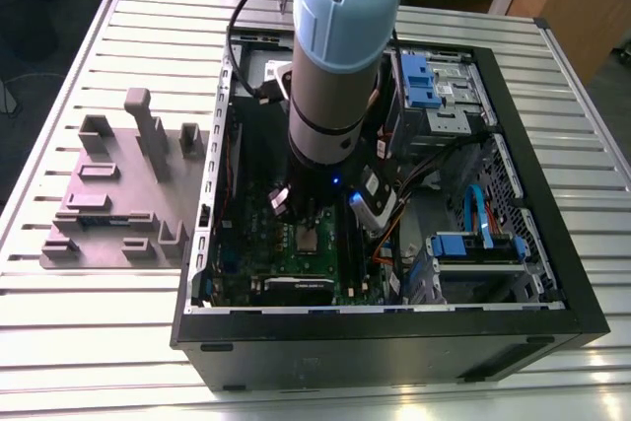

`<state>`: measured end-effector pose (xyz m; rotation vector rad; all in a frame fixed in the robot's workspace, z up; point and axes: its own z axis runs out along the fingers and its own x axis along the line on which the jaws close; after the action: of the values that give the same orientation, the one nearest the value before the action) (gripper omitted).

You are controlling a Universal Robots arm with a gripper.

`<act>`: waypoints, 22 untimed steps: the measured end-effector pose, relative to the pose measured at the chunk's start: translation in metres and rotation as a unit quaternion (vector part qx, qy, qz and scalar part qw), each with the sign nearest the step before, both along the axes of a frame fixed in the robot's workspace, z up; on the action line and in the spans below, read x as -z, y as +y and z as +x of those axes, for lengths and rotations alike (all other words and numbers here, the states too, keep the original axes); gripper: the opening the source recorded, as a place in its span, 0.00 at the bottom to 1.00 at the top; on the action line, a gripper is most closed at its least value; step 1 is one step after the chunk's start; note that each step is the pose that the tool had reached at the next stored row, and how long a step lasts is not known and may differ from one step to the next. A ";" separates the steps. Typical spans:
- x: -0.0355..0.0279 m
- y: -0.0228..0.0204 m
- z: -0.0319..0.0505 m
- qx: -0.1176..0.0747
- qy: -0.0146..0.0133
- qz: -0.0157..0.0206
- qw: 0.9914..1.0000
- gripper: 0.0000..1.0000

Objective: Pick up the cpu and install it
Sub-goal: 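Close the cpu cover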

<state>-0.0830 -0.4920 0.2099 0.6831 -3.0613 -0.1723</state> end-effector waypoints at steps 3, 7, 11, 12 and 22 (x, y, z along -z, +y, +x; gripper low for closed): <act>-0.0001 -0.0001 0.0000 -0.007 -0.005 0.000 1.000 0.10; 0.0001 -0.0002 0.0001 -0.026 -0.015 0.001 1.000 0.10; 0.0002 -0.0003 0.0000 -0.060 -0.020 0.001 0.998 0.10; 0.0002 -0.0004 0.0000 -0.065 -0.021 0.001 0.998 0.10; 0.0003 -0.0004 0.0000 -0.066 -0.021 0.001 0.998 0.10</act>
<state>-0.0830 -0.4924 0.2096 0.8964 -3.0423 -0.1620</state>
